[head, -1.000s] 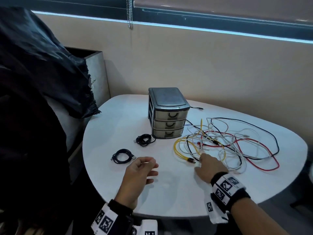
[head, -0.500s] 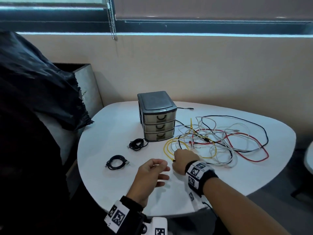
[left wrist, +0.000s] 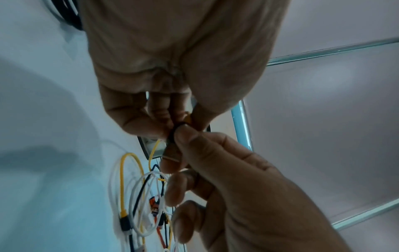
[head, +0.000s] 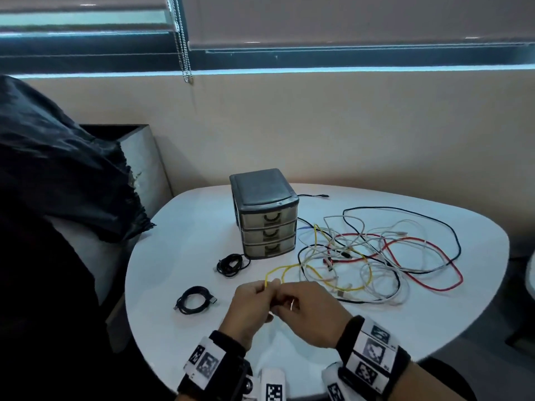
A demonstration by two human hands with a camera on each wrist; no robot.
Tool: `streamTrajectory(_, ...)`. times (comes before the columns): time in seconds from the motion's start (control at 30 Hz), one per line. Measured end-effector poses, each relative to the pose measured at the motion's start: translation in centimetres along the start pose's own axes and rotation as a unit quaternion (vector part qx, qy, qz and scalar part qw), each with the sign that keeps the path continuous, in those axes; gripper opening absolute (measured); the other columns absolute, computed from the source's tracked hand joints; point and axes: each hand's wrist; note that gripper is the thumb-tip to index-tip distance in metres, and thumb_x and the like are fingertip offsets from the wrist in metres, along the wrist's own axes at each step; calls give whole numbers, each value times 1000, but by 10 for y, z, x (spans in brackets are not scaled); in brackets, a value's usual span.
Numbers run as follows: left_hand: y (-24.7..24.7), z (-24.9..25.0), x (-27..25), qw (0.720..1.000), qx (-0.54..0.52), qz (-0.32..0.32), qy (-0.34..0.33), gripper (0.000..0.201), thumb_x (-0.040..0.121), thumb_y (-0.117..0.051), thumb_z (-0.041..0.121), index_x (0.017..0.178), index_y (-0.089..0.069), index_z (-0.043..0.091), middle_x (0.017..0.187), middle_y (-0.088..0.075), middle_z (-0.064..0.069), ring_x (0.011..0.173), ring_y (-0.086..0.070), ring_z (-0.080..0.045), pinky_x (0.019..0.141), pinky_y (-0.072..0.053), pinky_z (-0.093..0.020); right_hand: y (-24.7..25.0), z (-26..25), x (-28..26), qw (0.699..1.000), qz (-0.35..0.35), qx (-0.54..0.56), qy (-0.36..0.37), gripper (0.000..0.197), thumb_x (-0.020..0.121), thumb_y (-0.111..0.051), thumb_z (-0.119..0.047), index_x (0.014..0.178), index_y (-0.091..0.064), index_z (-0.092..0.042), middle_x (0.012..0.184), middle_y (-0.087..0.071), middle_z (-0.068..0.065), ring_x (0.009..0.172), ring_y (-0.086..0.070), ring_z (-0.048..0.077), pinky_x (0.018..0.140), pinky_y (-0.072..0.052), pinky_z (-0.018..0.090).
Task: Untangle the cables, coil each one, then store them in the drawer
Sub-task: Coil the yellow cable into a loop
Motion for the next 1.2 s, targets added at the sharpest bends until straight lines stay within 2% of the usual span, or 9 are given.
streamTrajectory(0.17,-4,24,2,995,9,39,-87,37,104,-46,29,80,-64,8,57,-58,-3,57,-51,-16,55,-39,-23,25,5,19,977,100,178,-58,27,78,-63,-22,99,-48,-32,68,-64,-5,57,-53,10,60,-48,31)
streamTrajectory(0.27,-8,48,-11,983,22,21,-180,39,103,-44,33,71,-61,19,50,-39,5,49,-32,-12,49,-27,-21,45,17,45,976,4,190,-103,27,89,-62,-20,113,-52,-26,75,-71,0,62,-60,13,53,-47,22)
streamTrajectory(0.37,-9,74,-33,968,-21,-5,-249,44,101,-49,41,62,-59,22,51,-31,1,48,-25,-11,46,-23,-18,58,37,73,975,-40,160,-146,17,98,-55,-24,100,-59,-7,80,-70,7,63,-62,19,42,-40,19)
streamTrajectory(0.57,22,110,-67,934,-133,9,-332,36,85,-54,43,55,-56,22,52,-28,0,46,-19,-10,46,-16,-23,112,49,115,964,-65,66,-251,19,101,-47,-16,89,-59,-8,74,-70,15,34,-50,17,36,-37,18)
streamTrajectory(0.63,25,107,-64,940,-119,16,-320,38,90,-56,39,57,-56,19,52,-28,-3,46,-20,-11,46,-17,-22,145,37,126,966,-23,54,-251,22,102,-47,-16,88,-61,-6,67,-68,18,29,-41,15,35,-33,17)
streamTrajectory(0.8,8,66,-24,979,-11,12,-204,42,95,-50,38,60,-51,15,48,-27,4,44,-24,-9,44,-21,-17,223,-5,148,954,157,172,-189,28,101,-45,-9,76,-56,-7,76,-60,15,41,-60,10,41,-41,18)
streamTrajectory(0.9,0,33,-4,984,91,-7,-154,45,102,-48,33,61,-47,15,47,-31,9,47,-28,-9,50,-22,-24,261,-29,148,970,225,3,-97,17,96,-61,-25,93,-65,-9,90,-66,8,70,-66,18,62,-56,29)
streamTrajectory(1.0,-8,17,-2,982,146,-35,-111,47,103,-47,36,59,-46,19,50,-35,8,49,-30,-9,53,-24,-28,281,-46,146,958,198,-204,-23,22,90,-65,-43,97,-63,-23,104,-65,0,93,-63,20,88,-50,36)
streamTrajectory(1.2,-8,28,-2,987,136,-22,-82,49,104,-44,36,60,-43,15,50,-32,4,48,-27,-12,47,-22,-22,283,-65,151,910,288,-297,16,48,93,-47,-60,121,-55,-22,124,-64,1,112,-59,28,93,-47,41)
Point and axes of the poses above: each hand's wrist, its own x-axis towards the middle knuckle, its own y-axis out of the back of the hand, z = x × y
